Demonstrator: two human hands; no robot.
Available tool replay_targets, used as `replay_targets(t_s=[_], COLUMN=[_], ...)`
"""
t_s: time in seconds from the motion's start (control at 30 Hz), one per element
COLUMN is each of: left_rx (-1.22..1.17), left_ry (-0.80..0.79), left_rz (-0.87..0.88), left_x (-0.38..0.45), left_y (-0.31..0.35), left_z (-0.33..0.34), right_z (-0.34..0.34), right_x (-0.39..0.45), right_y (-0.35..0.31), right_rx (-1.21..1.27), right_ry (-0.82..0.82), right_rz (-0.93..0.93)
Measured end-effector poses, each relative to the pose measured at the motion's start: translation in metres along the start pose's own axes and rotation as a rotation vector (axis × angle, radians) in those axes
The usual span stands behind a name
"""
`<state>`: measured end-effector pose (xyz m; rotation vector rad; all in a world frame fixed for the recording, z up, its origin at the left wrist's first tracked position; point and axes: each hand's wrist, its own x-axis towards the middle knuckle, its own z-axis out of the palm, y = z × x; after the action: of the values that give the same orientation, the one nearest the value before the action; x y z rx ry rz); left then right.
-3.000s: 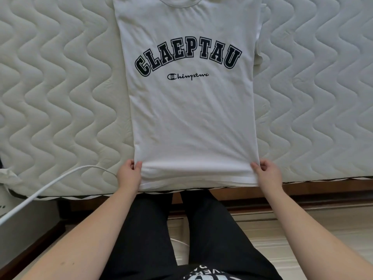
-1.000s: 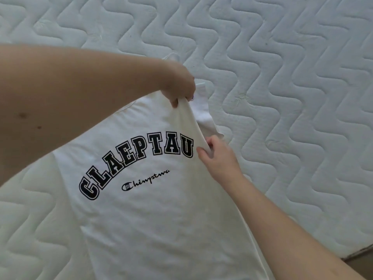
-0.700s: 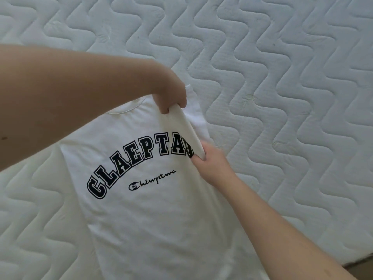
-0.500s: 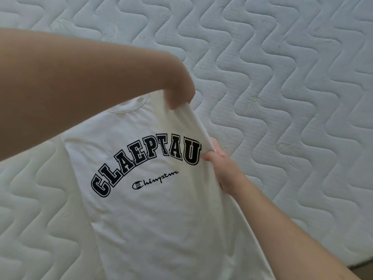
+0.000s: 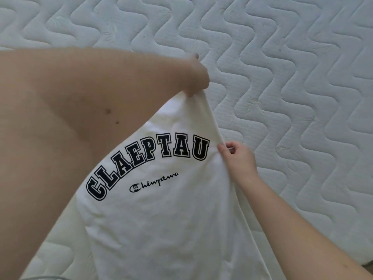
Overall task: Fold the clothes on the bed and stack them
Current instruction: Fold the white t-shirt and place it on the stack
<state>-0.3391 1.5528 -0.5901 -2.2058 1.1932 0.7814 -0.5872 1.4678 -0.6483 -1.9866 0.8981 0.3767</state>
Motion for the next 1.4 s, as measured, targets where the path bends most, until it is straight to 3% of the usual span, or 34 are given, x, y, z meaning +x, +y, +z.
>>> replay_targets(t_s=[0.13, 0.27, 0.4, 0.5, 0.63, 0.7, 0.77, 0.87, 0.97, 1.07, 1.23, 1.4], left_rx=[0.184, -0.317, -0.596, -0.535, -0.324, -0.287, -0.249, -0.247, -0.271, -0.372, -0.458, -0.535], left_ry=[0.202, 0.395, 0.483, 0.512, 0.665, 0.622, 0.496, 0.448, 0.484, 0.514, 0.493, 0.415], left_rz=[-0.076, -0.310, -0.404, -0.322, 0.013, 0.139, 0.152, 0.059, -0.004, -0.030, -0.152, -0.280], left_x=[0.007, 0.010, 0.001, -0.019, -0.054, -0.067, -0.074, -0.076, -0.086, -0.111, -0.170, -0.241], left_y=[-0.013, -0.018, -0.018, -0.014, 0.034, 0.070, 0.095, 0.107, 0.113, 0.117, 0.110, 0.122], left_z=[0.016, 0.034, 0.058, 0.088, 0.124, 0.142, 0.160, 0.167, 0.167, 0.180, 0.238, 0.306], right_z=[0.006, 0.011, 0.015, 0.010, -0.012, -0.022, -0.028, -0.035, -0.035, -0.033, -0.038, -0.054], right_x=[0.002, 0.005, -0.001, -0.012, -0.033, -0.044, -0.053, -0.069, -0.091, -0.112, -0.132, -0.160], right_y=[0.009, 0.006, 0.005, 0.009, 0.028, 0.044, 0.059, 0.081, 0.100, 0.113, 0.131, 0.162], right_rx=[-0.148, -0.239, -0.273, -0.160, -0.197, -0.257, -0.283, -0.444, -0.366, -0.278, -0.505, -0.436], right_ry=[0.071, 0.158, 0.206, 0.144, -0.224, -0.364, -0.381, -0.208, -0.113, -0.180, -0.376, -0.323], right_rz=[-0.040, 0.006, -0.013, -0.058, 0.010, 0.033, 0.033, 0.049, 0.012, 0.055, 0.107, 0.168])
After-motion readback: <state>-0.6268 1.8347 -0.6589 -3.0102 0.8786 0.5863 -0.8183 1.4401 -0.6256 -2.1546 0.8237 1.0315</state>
